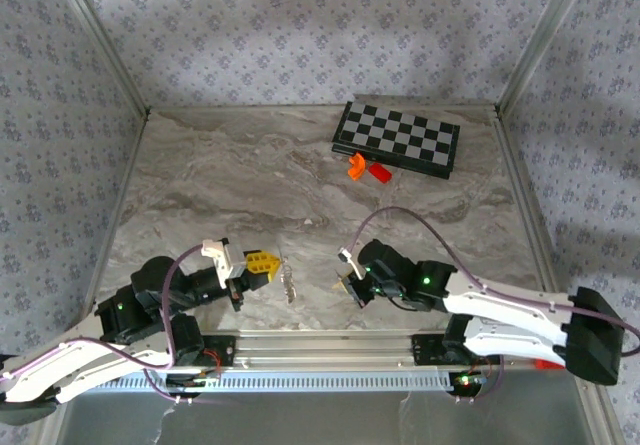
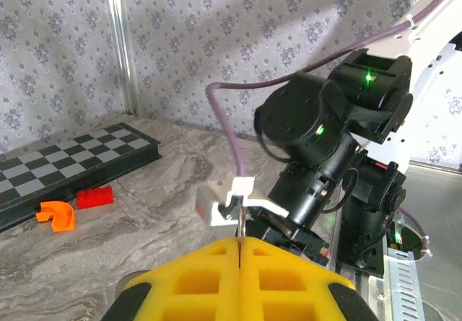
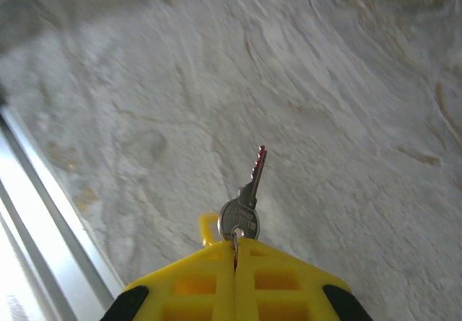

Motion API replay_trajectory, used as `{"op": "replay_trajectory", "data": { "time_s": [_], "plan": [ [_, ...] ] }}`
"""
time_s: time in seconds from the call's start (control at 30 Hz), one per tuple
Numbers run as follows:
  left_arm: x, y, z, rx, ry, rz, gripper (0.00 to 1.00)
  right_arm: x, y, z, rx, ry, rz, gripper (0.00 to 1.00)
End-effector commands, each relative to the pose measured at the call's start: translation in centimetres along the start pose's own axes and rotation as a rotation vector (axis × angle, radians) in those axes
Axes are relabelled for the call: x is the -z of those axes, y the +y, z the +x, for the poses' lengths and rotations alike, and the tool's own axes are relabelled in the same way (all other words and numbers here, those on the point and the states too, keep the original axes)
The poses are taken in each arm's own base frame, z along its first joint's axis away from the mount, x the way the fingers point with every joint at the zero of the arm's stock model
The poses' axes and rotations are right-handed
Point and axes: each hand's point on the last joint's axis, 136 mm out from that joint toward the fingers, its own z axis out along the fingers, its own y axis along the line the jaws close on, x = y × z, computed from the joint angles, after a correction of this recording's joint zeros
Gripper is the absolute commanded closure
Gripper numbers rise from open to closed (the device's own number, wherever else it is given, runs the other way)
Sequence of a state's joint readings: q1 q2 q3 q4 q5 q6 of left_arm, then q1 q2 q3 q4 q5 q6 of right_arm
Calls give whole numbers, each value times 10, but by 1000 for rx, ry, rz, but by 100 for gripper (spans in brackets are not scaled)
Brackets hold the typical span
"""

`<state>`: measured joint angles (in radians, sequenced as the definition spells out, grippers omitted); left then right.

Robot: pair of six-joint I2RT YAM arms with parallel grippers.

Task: Put the keys on the keyring

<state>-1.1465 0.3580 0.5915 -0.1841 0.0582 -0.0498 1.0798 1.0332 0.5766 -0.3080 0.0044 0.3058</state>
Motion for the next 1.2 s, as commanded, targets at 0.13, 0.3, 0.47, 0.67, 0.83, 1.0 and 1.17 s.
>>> {"op": "replay_trajectory", "data": {
  "time_s": [0.13,0.3,0.47,0.67,0.83,1.0,1.17],
  "plan": [
    [2,-1,-13,-16,-41,3,100,-14,-9,5,2,194,92,100],
    [3,-1,-13,-15,-41,-2,100,-31,-19,-4,2,260,121,100],
    [3,1,-11,-16,-40,-7,100,-45,-28,-14,1,264,161,100],
    [2,2,-9,-19,-34,-17,100,-53,-27,-1,7,305,176,100],
    [-2,3,-6,-23,-21,-20,100,-51,-18,15,16,352,155,100],
    [-2,3,-6,-22,-23,-17,100,-50,-12,34,15,405,134,100],
    [-1,3,-6,-20,-23,-18,100,-52,-6,56,21,475,125,100]
  ]
}}
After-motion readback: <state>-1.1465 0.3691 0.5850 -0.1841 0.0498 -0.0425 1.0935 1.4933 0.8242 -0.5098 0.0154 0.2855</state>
